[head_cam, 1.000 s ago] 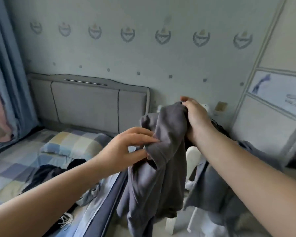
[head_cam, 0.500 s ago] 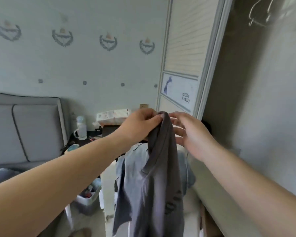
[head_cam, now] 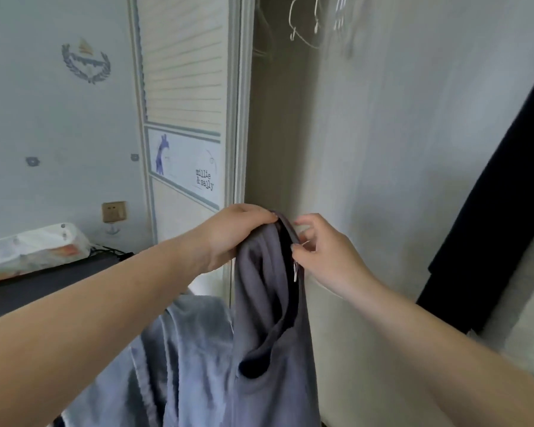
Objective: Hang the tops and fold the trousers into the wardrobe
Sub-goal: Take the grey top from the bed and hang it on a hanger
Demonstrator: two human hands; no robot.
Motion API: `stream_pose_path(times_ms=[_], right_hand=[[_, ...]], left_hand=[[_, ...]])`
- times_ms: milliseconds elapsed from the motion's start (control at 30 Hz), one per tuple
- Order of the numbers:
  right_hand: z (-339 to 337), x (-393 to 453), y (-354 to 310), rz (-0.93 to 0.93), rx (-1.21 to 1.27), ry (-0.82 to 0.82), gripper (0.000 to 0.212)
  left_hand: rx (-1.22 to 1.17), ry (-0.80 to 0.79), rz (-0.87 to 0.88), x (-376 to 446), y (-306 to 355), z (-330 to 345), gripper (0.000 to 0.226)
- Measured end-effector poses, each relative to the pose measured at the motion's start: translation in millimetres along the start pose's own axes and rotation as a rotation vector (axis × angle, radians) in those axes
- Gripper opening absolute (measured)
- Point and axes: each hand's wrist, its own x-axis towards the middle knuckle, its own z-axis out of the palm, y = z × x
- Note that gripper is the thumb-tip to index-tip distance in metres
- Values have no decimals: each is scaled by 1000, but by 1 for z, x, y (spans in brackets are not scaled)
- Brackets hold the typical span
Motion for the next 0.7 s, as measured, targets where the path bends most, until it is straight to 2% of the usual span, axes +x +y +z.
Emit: stream_pose_path(times_ms=[67, 167, 267, 333, 400, 500, 600, 667, 700], right_hand=[[0, 14, 5, 58, -28, -24, 32], [-5, 39, 9, 176, 42, -8, 22], [-22, 57, 8, 233, 83, 146, 22], [-32, 69, 6, 215, 89, 258, 19], [-42, 77, 1, 198, 72, 307, 14], [-57, 92, -2, 204, 5, 360, 14], [-78, 109, -6, 165, -47, 434, 21], [-93, 124, -8, 147, -70, 466, 21], [-101, 132, -9, 141, -92, 480, 18]], left_hand=[[-30, -95, -24, 25, -1, -5, 17], [-12, -233, -20, 61, -1, -17, 24], [-7, -312, 61, 91, -3, -25, 41], [85, -334, 174, 112, -2, -27, 31], [260, -316, 339, 127, 3, -31, 19], [439, -307, 547, 158, 12, -35, 16], [704, -174, 834, 184, 26, -35, 4], [853, -94, 950, 204, 38, -34, 21], [856, -78, 954, 213, 45, -31, 23]])
